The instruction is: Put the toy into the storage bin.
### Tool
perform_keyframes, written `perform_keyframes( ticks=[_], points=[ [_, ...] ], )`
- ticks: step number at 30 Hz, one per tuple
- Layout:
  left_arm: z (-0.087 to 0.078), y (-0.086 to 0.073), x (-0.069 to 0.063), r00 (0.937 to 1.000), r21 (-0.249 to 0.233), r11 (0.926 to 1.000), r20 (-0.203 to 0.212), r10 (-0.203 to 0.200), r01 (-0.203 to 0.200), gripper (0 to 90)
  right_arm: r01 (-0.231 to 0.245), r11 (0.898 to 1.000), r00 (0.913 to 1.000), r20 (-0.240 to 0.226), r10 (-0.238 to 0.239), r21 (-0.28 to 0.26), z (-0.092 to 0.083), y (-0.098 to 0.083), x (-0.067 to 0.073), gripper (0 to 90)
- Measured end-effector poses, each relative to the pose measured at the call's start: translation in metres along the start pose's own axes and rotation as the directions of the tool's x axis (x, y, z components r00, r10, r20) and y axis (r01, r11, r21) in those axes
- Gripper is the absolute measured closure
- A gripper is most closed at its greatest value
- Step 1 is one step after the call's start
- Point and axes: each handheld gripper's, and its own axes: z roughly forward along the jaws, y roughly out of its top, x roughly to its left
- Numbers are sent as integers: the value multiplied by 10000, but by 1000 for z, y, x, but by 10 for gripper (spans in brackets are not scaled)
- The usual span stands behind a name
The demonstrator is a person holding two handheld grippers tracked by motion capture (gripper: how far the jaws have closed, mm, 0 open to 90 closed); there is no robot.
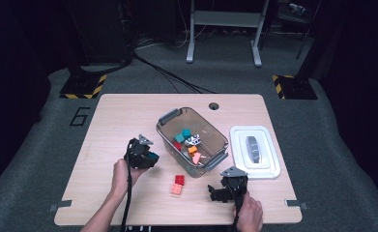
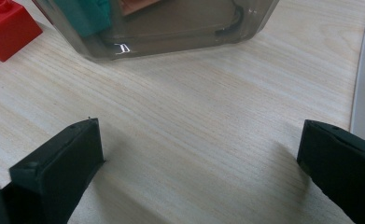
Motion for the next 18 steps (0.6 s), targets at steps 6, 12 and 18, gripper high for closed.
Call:
perform_keyframes(
  ticks=[6, 12, 18],
  points=[
    [-16, 10, 5, 9998, -66, 9998, -101, 165, -165, 589, -1, 10000, 10000, 1, 1, -1, 0, 0, 0, 0],
    [-30, 22, 12, 9997, -218, 9996, -165, 164, -167, 589, 1, 10000, 10000, 2, -1, 0, 0, 0, 0, 0],
    [-44, 39, 17, 9992, -451, 9987, -315, 232, -246, 589, 1, 10000, 10000, 1, -1, 0, 0, 0, 0, 0]
  ],
)
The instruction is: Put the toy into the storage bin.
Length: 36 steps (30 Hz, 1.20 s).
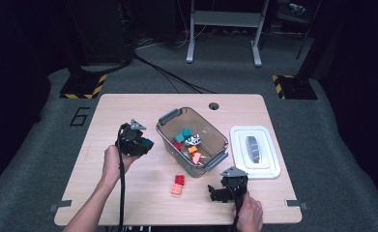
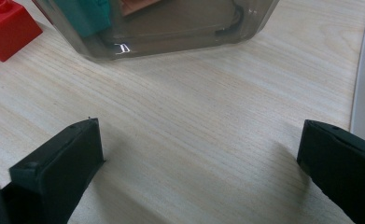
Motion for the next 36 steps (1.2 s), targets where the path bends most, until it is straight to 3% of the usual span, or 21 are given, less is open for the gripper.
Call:
perform_keyframes(
  ticks=[8, 15, 23, 30, 36],
  points=[
    [-13, 26, 1, 9994, -224, 9993, -220, 278, -283, 588, 17, 10000, 10000, 10, -17, -3, 0, 0, 0, 0],
    [-12, 43, -2, 9980, -314, 9982, -378, 501, -513, 589, 18, 10000, 10000, 9, -18, -4, 0, 0, 0, 0],
    [-2, 57, -7, 9954, -366, 9966, -639, 720, -744, 589, -2, 10000, 10000, -1, 2, 0, 0, 0, 0, 0],
    [14, 67, -8, 9955, -248, 9964, -526, 791, -805, 588, 23, 10000, 10000, 14, -23, -4, 0, 0, 0, 0],
    [26, 74, -14, 9930, -207, 9938, -488, 1079, -1090, 588, 12, 10000, 10000, 8, -12, -2, 0, 0, 0, 0]
  ],
)
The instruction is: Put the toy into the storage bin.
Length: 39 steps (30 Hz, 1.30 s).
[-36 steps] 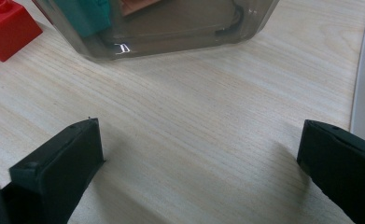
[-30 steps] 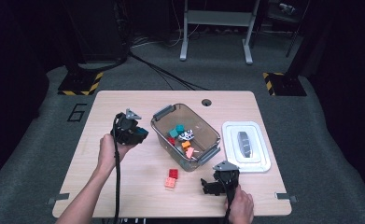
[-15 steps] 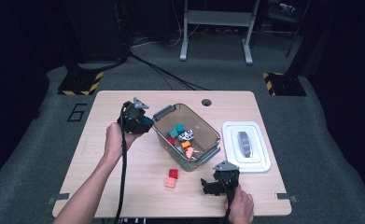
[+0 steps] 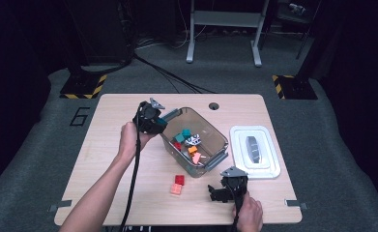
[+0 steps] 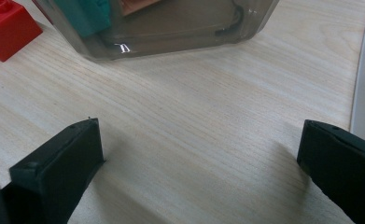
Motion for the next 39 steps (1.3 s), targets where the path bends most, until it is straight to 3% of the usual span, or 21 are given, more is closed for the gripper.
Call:
perform_keyframes(
  ticks=[16, 26, 33, 39],
  points=[
    [25, 9, -10, 9985, 1001, 9938, 280, 463, -489, 586, -13, 10000, 10000, -7, 13, 3, 0, 0, 0, 0],
    [30, 4, -11, 9984, 1448, 9885, 439, 367, -427, 550, -12, 10000, 10000, -5, 12, 2, 0, 0, 0, 0],
    [14, -1, -11, 9979, 1011, 9941, 552, 331, -385, 353, 1, 10000, 10000, 1, -1, -1, 0, 0, 0, 0],
    [-9, -11, -12, 9979, 489, 9981, 546, 354, -380, 269, 0, 10000, 10000, 1, 0, 1, 0, 0, 0, 0]
  ],
)
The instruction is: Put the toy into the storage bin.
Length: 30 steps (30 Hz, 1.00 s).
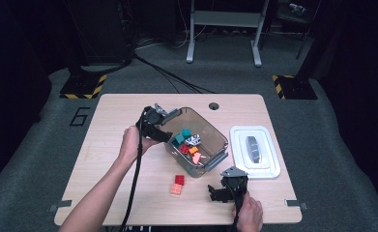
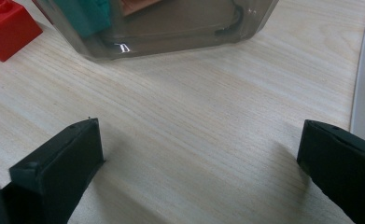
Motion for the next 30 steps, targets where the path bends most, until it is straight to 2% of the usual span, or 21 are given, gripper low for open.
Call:
perform_keyframes(
  ticks=[8, 11, 20, 25, 30],
  points=[
    [-21, -22, -3, 9998, -482, 9986, -25, -214, 213, 176, -2, 10000, 10000, -4, 2, 0, 0, 0, 0, 0],
    [-22, -36, -6, 9994, -440, 9984, 16, -341, 342, 155, 9, 10000, 10000, 3, -9, -4, 0, 0, 0, 0],
    [-4, -73, -21, 9974, 7, 9978, 310, -657, 657, 113, 10, 10000, 10000, 5, -10, -5, 0, 0, 0, 0],
    [9, -89, -36, 9941, 205, 9960, 623, -887, 875, 84, -6, 10000, 10000, -7, 6, -3, 0, 0, 0, 0],
    [20, -98, -54, 9904, 239, 9938, 827, -1104, 1088, 36, 9, 10000, 10000, 4, -9, -4, 0, 0, 0, 0]
  ],
)
